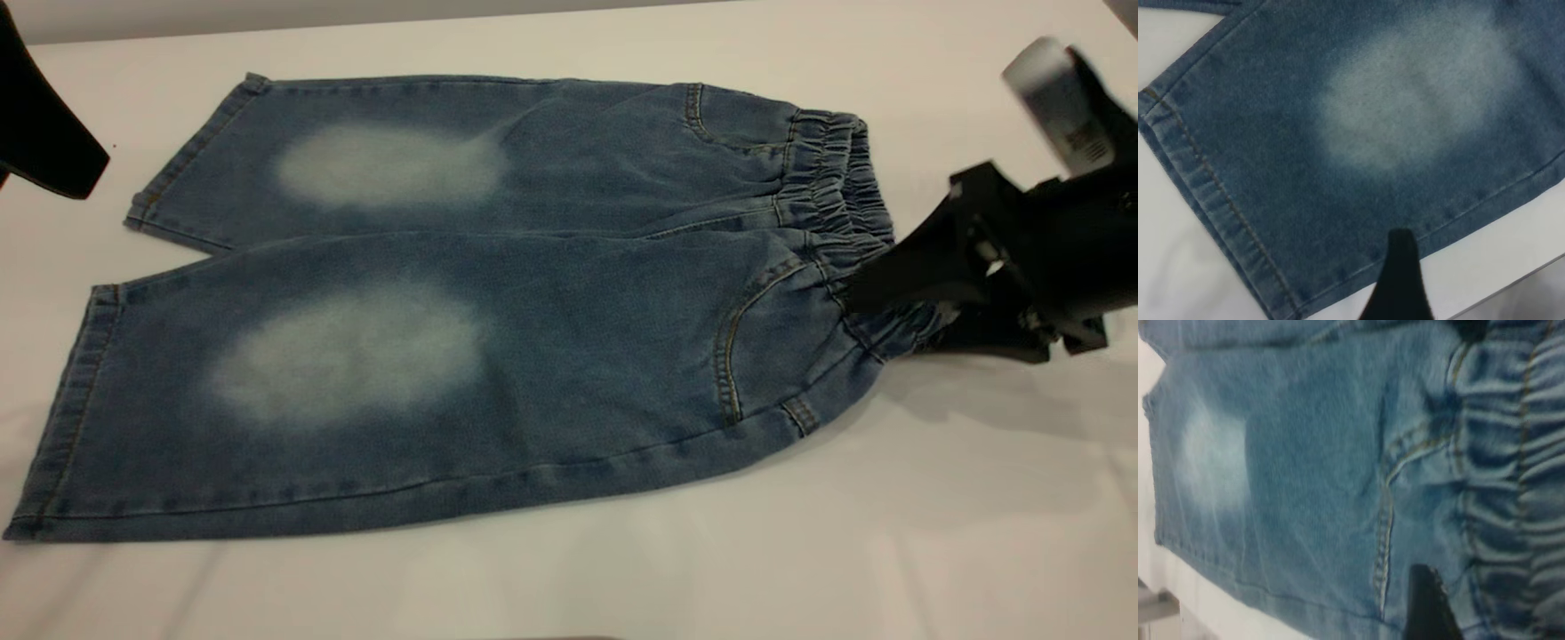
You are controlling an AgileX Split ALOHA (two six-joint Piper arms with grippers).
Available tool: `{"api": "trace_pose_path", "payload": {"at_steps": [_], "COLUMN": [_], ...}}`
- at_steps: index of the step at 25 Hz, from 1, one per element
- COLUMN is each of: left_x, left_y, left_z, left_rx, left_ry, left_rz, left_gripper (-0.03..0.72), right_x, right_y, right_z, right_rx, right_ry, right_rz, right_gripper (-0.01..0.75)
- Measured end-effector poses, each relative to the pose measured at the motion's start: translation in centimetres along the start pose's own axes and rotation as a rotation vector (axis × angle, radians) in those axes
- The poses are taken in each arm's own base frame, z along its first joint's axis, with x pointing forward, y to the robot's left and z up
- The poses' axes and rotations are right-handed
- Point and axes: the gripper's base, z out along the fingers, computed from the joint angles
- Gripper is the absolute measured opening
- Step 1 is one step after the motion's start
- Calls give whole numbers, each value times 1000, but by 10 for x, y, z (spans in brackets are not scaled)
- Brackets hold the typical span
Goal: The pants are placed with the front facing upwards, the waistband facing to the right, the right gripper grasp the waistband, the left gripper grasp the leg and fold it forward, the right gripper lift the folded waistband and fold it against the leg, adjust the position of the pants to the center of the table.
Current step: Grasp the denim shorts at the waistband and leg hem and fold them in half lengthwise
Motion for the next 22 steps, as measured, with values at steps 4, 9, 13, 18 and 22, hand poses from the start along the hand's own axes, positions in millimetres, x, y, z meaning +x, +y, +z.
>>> {"api": "trace_pose_path", "payload": {"at_steps": [4,9,13,18,22], "left_x": [1,13,43,77,83], "left_y": [2,10,17,22,26], "left_z": [0,4,22,51,71], "left_rx": [-27,-103,-136,-126,-141], "left_ry": [16,93,240,318,295], "left_rz": [41,163,284,438,486], "left_gripper": [547,510,485,483,483], "right_x": [3,1,1,1,1], "right_y": [1,6,7,7,7], "right_z": [4,3,3,3,3], "right_rx": [-7,-54,-72,-73,-75], "right_ry": [12,-2,-6,-6,-6], "right_rz": [-28,-70,-76,-77,-77], "right_gripper": [266,41,39,39,39]}}
